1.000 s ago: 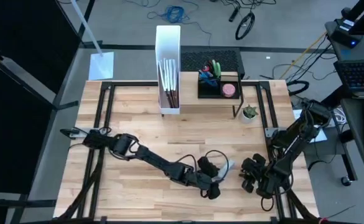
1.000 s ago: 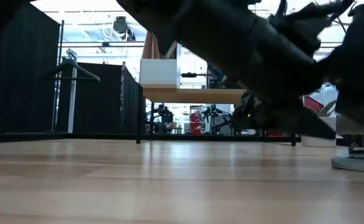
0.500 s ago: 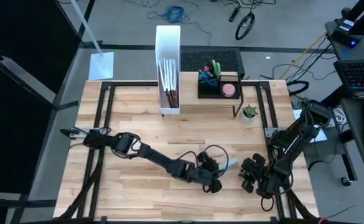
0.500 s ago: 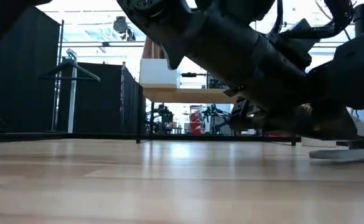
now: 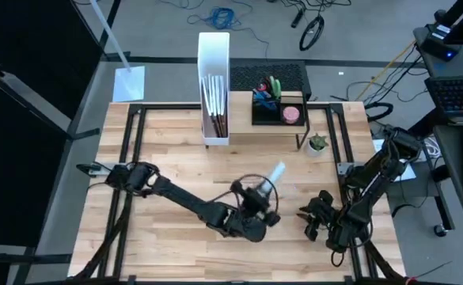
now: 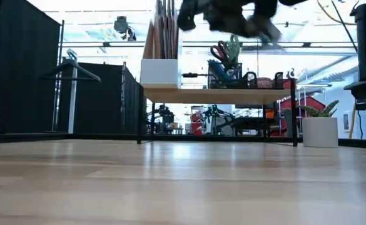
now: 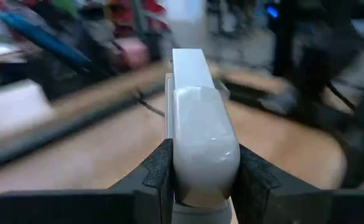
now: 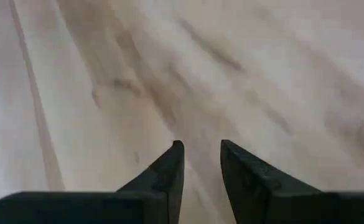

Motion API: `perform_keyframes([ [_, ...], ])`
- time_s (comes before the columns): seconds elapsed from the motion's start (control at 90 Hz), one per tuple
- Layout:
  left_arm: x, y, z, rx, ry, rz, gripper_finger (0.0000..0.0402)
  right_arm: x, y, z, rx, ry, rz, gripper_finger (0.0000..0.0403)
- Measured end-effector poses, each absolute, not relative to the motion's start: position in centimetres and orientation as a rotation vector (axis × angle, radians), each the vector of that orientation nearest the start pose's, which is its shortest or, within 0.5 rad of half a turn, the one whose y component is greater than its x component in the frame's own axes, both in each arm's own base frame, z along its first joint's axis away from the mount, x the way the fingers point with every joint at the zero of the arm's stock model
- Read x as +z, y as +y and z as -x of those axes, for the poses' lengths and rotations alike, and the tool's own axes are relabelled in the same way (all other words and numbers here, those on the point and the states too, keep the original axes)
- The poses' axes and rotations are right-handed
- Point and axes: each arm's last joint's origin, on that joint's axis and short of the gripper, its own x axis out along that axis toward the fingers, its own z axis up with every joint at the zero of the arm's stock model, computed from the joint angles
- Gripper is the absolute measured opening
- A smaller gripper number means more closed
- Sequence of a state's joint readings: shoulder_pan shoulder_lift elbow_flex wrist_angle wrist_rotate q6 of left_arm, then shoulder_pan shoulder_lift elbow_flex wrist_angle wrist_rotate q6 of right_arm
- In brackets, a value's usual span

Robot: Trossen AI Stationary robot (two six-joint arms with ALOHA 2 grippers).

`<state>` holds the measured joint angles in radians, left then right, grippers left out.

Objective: Stock shelves
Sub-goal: Put the stapler on the shelf

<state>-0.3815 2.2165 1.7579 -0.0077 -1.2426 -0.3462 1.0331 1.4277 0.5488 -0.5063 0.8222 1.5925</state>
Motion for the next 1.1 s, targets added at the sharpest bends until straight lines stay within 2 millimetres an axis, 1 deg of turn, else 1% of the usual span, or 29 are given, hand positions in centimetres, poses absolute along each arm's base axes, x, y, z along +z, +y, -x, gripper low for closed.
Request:
perform_keyframes([
  [0.056,23.0,-14.9,-47.0,0.923,0.172,-0.037,0.0094,12.9,16.0,-12.3,-0.464,0.627,-0.387,0.0086],
  [0.178,23.2,-12.7,-47.4,0.993,0.164,-0.033,0.0094,13.1,15.6,-12.9,-0.498,0.571,-0.389,0.0086],
  [0.3,23.8,-10.2,-47.8,1.094,0.127,-0.015,0.0094,13.1,15.2,-13.4,-0.528,0.565,-0.397,0.0086],
  [0.411,23.8,-8.3,-48.0,1.178,0.117,-0.031,0.0094,13.1,15.0,-13.7,-0.545,0.56,-0.404,0.0086],
  [0.644,23.8,-4.5,-48.5,1.261,0.095,0.005,0.0094,13.1,14.8,-13.8,-0.555,0.542,-0.395,0.0086],
  [0.756,23.8,-3.2,-48.6,1.294,0.082,0.02,0.0094,13.1,14.9,-13.8,-0.549,0.545,-0.383,0.0086],
  [0.833,23.8,-3.1,-48.5,1.325,0.102,-0.03,0.0094,13.1,14.9,-13.8,-0.544,0.548,-0.373,0.0086],
  [0.956,24.5,-4.7,-47.9,1.392,0.115,-0.123,0.0094,13.1,14.9,-13.8,-0.543,0.55,-0.369,0.0086],
  [1.044,25.2,-5.6,-47.3,1.386,0.114,-0.135,0.0094,13.1,14.9,-13.8,-0.54,0.552,-0.358,0.0086],
  [1.1,25.6,-5.6,-47.2,1.37,0.104,-0.109,0.0094,13.1,14.9,-13.8,-0.539,0.552,-0.353,0.0086],
])
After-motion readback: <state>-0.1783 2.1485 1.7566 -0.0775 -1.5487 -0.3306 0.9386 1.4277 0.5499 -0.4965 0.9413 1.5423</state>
